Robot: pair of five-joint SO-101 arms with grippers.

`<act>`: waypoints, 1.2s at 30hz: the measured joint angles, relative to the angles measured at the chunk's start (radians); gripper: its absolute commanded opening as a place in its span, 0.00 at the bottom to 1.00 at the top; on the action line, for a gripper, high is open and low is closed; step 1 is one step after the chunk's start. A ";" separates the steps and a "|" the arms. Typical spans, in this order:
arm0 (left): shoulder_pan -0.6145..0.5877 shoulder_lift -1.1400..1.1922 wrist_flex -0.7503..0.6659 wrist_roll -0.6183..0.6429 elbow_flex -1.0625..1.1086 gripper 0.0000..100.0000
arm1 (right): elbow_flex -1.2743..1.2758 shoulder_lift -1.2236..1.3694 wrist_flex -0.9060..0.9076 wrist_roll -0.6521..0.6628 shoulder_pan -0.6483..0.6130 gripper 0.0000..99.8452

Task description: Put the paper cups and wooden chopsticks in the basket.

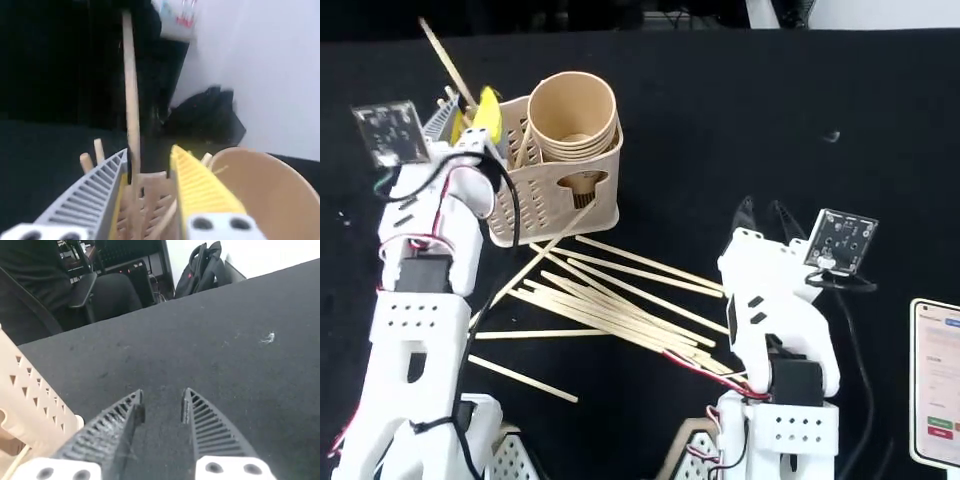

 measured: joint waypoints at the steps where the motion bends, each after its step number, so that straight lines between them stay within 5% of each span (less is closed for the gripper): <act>1: -0.006 0.000 0.055 0.015 -0.029 0.17 | 0.000 0.000 0.000 0.000 0.000 0.13; 10: -0.089 -0.002 0.660 0.048 -0.451 0.17 | 0.000 0.000 0.000 0.000 0.000 0.13; 16: 0.021 -0.061 1.137 -0.206 -0.651 0.17 | 0.000 0.000 0.000 0.000 0.000 0.13; 20: 0.109 -0.087 1.326 -0.356 -0.628 0.17 | 0.000 0.000 0.000 0.000 0.000 0.13; 25: 0.074 -0.101 1.250 -0.505 -0.344 0.18 | 0.000 0.000 0.000 0.000 0.000 0.13; 30: 0.034 -0.100 0.987 -0.583 0.012 0.29 | 0.000 0.000 0.000 0.000 0.000 0.13; 36: 0.034 -0.100 0.669 -0.634 0.281 0.27 | 0.000 0.000 0.000 0.000 0.000 0.13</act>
